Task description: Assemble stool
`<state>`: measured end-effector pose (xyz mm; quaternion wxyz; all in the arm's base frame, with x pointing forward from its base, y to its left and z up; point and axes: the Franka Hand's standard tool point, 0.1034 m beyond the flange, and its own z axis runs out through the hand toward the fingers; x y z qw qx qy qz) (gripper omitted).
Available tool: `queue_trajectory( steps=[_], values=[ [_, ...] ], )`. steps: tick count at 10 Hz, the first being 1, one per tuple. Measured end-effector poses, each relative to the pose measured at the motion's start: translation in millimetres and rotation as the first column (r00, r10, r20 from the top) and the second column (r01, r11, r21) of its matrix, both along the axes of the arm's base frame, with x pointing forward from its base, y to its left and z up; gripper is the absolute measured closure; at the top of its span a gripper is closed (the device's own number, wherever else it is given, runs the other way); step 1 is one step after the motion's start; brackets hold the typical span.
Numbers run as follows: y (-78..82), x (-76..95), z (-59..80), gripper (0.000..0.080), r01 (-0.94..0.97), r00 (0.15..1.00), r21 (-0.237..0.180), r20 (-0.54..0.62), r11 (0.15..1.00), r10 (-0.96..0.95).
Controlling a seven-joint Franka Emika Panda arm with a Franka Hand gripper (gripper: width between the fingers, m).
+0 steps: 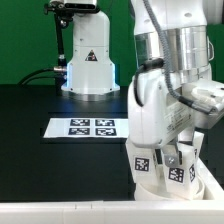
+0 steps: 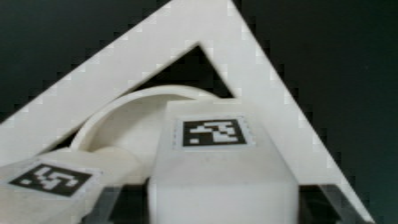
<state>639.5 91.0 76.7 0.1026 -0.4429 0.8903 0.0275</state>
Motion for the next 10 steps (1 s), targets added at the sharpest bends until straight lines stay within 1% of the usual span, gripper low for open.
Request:
queue_trajectory(
  steps=[1, 2, 3, 4, 5, 6, 7, 8, 9, 10],
  values=[
    [0.7, 0.0, 0.0, 0.0465, 0.000, 1.000, 0.001, 0.003, 1.000, 0.000],
    [1.5, 0.2, -0.6, 0.0465, 0.059, 0.998, 0.010, 0.014, 0.998, -0.060],
    [5.2, -2.6, -1.2, 0.0465, 0.162, 0.984, 0.011, 0.078, 0.987, -0.162],
    [8.9, -6.2, -0.5, 0.0465, 0.186, 0.973, -0.006, 0.140, 0.983, -0.183],
    [9.4, -7.2, 0.0, 0.0465, 0.161, 0.976, -0.018, 0.154, 0.987, -0.156],
    [9.0, -7.3, 0.3, 0.0406, 0.116, 0.981, -0.035, 0.159, 0.993, -0.109],
    [7.8, -7.6, 0.5, 0.0270, 0.074, 0.986, -0.043, 0.153, 0.996, -0.067],
    [8.5, -8.2, 3.2, 0.0270, 0.009, 0.992, -0.034, 0.127, 0.999, -0.005],
    [11.7, -7.7, 10.9, 0.0175, -0.095, 0.989, -0.035, 0.110, 0.995, 0.098],
    [13.6, -4.5, 22.9, 0.0157, -0.250, 0.958, -0.067, 0.131, 0.966, 0.257]
  ],
)
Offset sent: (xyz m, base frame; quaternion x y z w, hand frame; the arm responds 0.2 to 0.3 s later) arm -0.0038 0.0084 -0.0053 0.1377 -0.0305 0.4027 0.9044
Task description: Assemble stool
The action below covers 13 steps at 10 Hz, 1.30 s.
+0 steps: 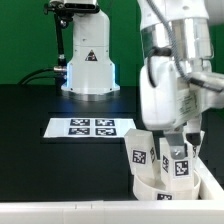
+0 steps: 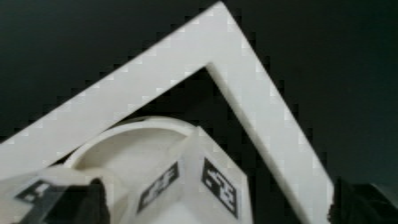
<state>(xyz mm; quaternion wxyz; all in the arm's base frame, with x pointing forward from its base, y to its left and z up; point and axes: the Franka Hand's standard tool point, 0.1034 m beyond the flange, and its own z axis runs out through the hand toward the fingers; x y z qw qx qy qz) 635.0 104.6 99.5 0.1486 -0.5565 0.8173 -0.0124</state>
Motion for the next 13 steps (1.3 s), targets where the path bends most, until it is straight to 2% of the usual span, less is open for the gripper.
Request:
queue_trajectory(
  steps=[1, 2, 3, 5, 6, 7, 8, 9, 10, 12, 13],
  values=[
    [2.0, 3.5, 13.0, 0.0157, -0.146, 0.989, -0.026, 0.035, 0.989, 0.147],
    [1.2, 4.3, 19.9, 0.0151, -0.274, 0.960, -0.050, 0.052, 0.960, 0.277],
    [-0.3, 2.9, 20.3, 0.0151, -0.398, 0.914, -0.087, 0.046, 0.913, 0.403],
    [-3.8, 3.6, 19.7, 0.0151, -0.479, 0.872, -0.132, 0.044, 0.868, 0.488],
    [-5.1, 2.5, 18.4, 0.0151, -0.588, 0.800, -0.174, 0.017, 0.790, 0.600],
    [-4.3, 2.0, 16.7, 0.0151, -0.764, 0.631, -0.218, -0.063, 0.607, 0.773],
    [-2.9, 5.1, 17.3, 0.0151, -0.865, 0.477, -0.238, -0.107, 0.443, 0.873],
    [1.1, 1.2, 13.2, 0.0151, -0.931, 0.333, -0.213, -0.174, 0.295, 0.927],
    [1.8, 4.1, 13.0, 0.0151, -0.939, 0.295, -0.238, -0.182, 0.249, 0.938],
    [-1.6, 4.1, 12.5, 0.0151, -0.957, 0.207, -0.244, -0.193, 0.157, 0.959],
    [-5.2, 4.0, 11.8, 0.0151, -0.967, 0.112, -0.248, -0.203, 0.060, 0.973]
  ],
)
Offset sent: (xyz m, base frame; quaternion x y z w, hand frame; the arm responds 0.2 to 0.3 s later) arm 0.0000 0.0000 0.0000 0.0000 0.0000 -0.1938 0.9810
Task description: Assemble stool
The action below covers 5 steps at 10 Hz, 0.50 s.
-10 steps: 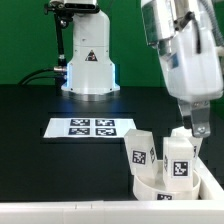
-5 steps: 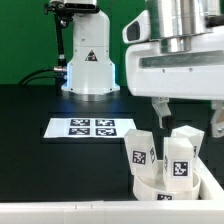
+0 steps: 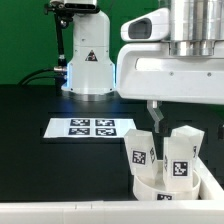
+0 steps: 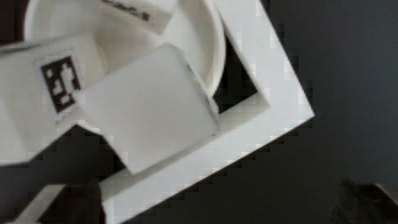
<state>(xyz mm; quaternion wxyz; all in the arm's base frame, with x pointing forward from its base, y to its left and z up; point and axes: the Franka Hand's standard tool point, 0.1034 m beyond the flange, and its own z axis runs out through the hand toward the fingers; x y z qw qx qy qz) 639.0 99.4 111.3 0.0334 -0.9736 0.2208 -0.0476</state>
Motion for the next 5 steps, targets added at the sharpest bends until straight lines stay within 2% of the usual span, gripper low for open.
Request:
queue_trajectory(
  steps=[2, 4, 5],
  values=[
    [-13.8, -4.4, -9.1, 0.0151, -0.045, 0.999, 0.008, -0.014, 0.999, 0.045],
    [-14.1, -6.6, -13.2, 0.0151, -0.146, 0.989, -0.004, -0.018, 0.989, 0.145],
    [-14.9, -6.6, -13.4, 0.0151, -0.119, 0.993, -0.002, -0.019, 0.993, 0.119]
  ],
)
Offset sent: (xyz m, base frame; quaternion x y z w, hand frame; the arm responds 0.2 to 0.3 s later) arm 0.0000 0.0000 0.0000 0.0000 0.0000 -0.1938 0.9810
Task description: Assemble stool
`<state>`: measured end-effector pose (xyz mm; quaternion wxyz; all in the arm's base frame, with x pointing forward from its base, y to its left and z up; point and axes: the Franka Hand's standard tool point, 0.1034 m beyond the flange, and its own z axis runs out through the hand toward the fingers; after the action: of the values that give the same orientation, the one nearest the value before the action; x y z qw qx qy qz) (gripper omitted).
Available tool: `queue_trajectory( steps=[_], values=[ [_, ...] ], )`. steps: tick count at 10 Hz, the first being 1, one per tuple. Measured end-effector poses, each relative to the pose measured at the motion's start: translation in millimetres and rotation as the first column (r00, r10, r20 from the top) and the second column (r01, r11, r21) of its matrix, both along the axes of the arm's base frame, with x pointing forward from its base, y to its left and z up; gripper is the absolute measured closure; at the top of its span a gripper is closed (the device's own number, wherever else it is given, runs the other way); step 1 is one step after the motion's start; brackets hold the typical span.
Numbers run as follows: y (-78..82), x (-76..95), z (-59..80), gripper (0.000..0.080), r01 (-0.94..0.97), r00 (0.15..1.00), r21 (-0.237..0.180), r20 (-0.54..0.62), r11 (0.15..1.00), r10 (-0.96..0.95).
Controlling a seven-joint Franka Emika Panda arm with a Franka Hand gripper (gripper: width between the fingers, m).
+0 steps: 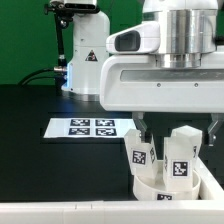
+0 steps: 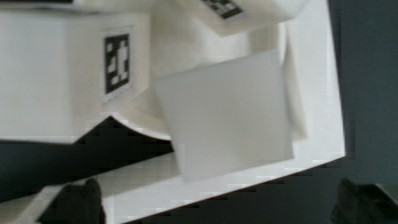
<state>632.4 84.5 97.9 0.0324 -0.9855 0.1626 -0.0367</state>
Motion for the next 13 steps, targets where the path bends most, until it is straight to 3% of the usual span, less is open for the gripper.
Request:
queue_trajectory(
  steps=[2, 5, 7, 9, 10, 13],
  values=[
    [-2.8, -2.2, -6.6, 0.0151, 0.003, 1.000, -0.005, -0.008, 1.000, -0.003],
    [8.4, -14.9, -38.7, 0.0151, 0.088, 0.995, -0.009, -0.048, 0.996, -0.088],
    [10.0, -16.2, -42.4, 0.0151, 0.108, 0.993, -0.014, -0.053, 0.994, -0.108],
    [8.7, -16.4, -43.3, 0.0416, 0.135, 0.989, -0.014, -0.056, 0.991, -0.136],
    [8.9, -16.6, -43.6, 0.0462, 0.253, 0.965, -0.010, -0.061, 0.967, -0.254],
    [8.9, -16.7, -43.8, 0.0462, 0.476, 0.877, -0.006, -0.072, 0.879, -0.476]
  ],
)
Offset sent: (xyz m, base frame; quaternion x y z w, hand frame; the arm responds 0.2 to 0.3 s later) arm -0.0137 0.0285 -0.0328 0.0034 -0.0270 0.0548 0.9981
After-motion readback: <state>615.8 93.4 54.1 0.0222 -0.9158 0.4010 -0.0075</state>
